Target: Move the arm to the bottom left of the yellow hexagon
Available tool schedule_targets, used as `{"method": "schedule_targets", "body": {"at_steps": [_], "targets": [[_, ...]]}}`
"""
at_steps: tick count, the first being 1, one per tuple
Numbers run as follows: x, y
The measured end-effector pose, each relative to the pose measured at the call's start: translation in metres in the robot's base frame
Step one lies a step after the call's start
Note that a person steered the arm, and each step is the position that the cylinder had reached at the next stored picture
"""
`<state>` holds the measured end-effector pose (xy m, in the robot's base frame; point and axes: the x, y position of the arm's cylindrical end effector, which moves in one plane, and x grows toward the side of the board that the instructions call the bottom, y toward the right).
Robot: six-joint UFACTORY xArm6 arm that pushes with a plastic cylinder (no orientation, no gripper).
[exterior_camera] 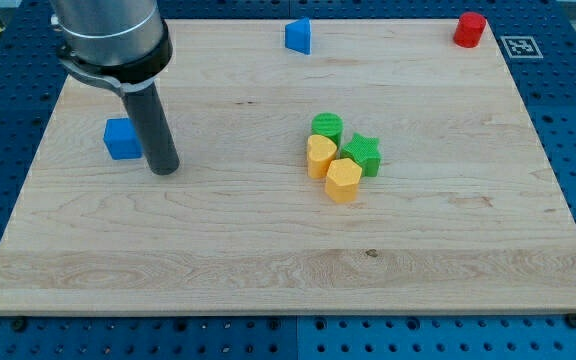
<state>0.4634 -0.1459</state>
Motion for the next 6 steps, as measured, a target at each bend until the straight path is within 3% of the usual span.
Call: {"method": "schedule_targets", "body": {"at_steps": [3,6], "targets": [[0.010,0.038],[0.056,0.170]]}}
